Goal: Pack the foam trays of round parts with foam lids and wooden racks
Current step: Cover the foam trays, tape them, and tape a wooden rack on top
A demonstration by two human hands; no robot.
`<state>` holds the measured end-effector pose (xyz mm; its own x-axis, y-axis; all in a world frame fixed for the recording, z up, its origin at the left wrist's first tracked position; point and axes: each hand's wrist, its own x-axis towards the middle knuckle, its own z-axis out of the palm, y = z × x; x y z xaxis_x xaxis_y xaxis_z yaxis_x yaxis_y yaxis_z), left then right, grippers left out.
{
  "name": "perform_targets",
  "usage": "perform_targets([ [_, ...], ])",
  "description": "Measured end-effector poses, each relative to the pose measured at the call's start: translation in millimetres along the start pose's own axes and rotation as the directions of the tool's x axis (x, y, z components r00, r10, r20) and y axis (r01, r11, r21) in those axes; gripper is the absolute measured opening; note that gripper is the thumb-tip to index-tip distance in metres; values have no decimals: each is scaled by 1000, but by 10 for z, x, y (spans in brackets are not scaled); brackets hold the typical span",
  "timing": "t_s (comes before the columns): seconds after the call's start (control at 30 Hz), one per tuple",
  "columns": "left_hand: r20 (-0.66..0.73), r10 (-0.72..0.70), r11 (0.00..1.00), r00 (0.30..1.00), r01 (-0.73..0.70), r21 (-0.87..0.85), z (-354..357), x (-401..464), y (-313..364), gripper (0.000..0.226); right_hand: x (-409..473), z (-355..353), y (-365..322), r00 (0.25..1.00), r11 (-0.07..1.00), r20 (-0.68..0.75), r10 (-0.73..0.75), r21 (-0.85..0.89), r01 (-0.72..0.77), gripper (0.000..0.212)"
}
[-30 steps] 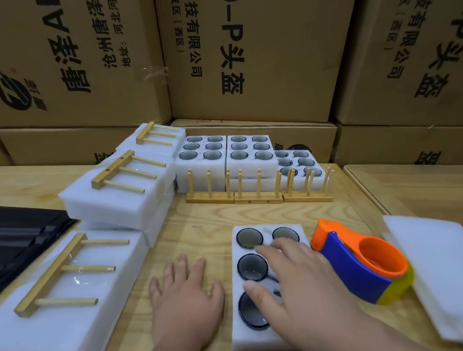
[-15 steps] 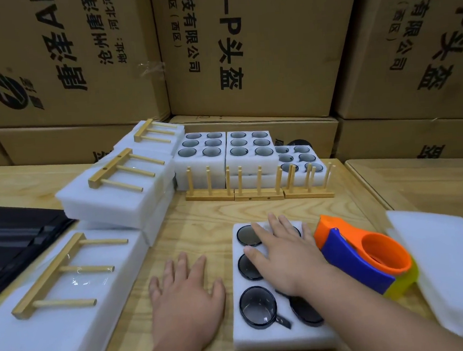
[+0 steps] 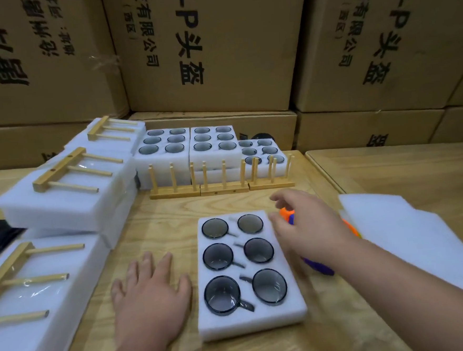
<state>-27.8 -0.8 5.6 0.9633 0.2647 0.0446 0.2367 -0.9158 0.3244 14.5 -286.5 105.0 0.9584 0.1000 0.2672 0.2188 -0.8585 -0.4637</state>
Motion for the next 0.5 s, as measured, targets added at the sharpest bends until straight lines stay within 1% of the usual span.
perform_targets([
  [0.07, 6, 1, 1000, 1000, -1, -4, -16, -2, 18, 69, 28, -202, 214, 995, 998, -71, 65, -3, -65, 34],
  [0.13, 11, 3, 1000, 1000, -3, -5, -36, -5, 29, 69, 81, -400, 461, 979, 987, -130, 156, -18, -160, 33],
  [0.27, 14, 5, 1000, 1000, -5, 0, -55, -38, 32, 68, 142, -738, 978, 906, 922, -189, 379, -8, -387, 40],
  [0.37, 21, 0, 1000, 1000, -1, 10, -62, -46, 28, 68, 103, -925, 1299, 823, 837, -179, 539, 5, -547, 50],
  [0.43, 23, -2, 1000, 1000, 2, 10, -66, -45, 22, 69, 68, -1021, 1471, 752, 762, -187, 632, -28, -647, 59],
  [0.5, 25, -4, 1000, 1000, 3, 11, -63, -43, 30, 69, 30, -1083, 1588, 666, 665, -155, 730, -65, -744, 73],
])
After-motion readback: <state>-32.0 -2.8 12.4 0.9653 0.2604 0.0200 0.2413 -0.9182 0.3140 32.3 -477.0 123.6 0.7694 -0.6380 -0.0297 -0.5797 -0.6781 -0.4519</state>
